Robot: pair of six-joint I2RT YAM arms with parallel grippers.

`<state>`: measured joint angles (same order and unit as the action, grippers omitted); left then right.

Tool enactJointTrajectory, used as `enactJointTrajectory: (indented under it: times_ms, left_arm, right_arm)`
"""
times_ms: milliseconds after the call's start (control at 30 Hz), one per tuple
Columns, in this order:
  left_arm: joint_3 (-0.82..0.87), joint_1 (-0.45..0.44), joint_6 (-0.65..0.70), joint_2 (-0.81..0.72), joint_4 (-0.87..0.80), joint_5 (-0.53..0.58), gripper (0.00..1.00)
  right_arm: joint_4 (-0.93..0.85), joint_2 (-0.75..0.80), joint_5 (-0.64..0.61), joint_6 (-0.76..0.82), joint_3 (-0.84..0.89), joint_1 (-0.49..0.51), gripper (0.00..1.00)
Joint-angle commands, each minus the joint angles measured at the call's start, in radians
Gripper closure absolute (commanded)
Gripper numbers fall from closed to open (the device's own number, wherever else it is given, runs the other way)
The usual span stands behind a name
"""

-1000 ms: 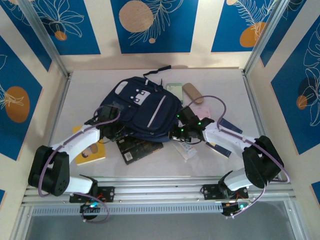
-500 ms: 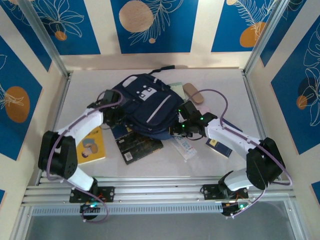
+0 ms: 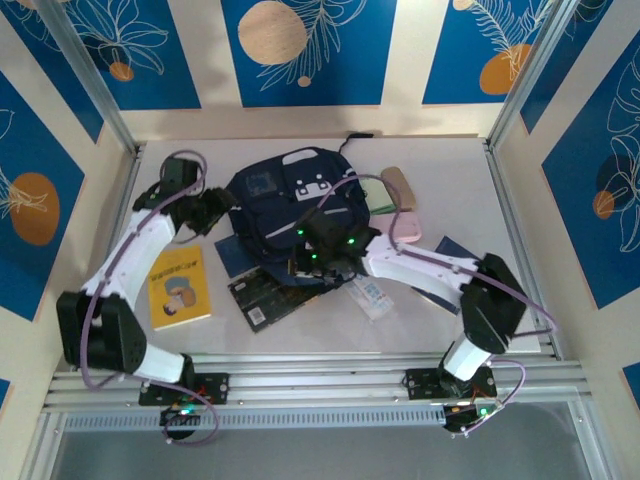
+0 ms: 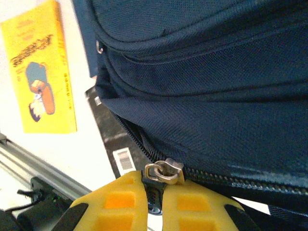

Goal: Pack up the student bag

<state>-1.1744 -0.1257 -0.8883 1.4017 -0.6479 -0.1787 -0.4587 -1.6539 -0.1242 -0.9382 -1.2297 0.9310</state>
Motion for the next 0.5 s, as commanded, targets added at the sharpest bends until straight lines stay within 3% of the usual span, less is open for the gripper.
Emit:
enactJointTrajectory:
  times_ms: [0, 267, 467]
  left_arm:
    - [0.156, 0.017, -0.054, -0.125, -0.048, -0.099, 0.39]
    - [0.478, 0.017, -0.247, -0.357, 0.023, -0.183, 0.32]
    - [0.518, 0.011, -0.29, -0.297, 0.145, -0.217, 0.32]
  right_arm:
    - [0.191, -0.048, 0.033, -0.105, 0.006, 0.037, 1.0]
    - [0.268, -0.113, 0.049, -0.131, 0.007, 0.085, 1.0]
    - [0.327, -0.129, 0.087, -0.123, 0.039, 0.102, 1.0]
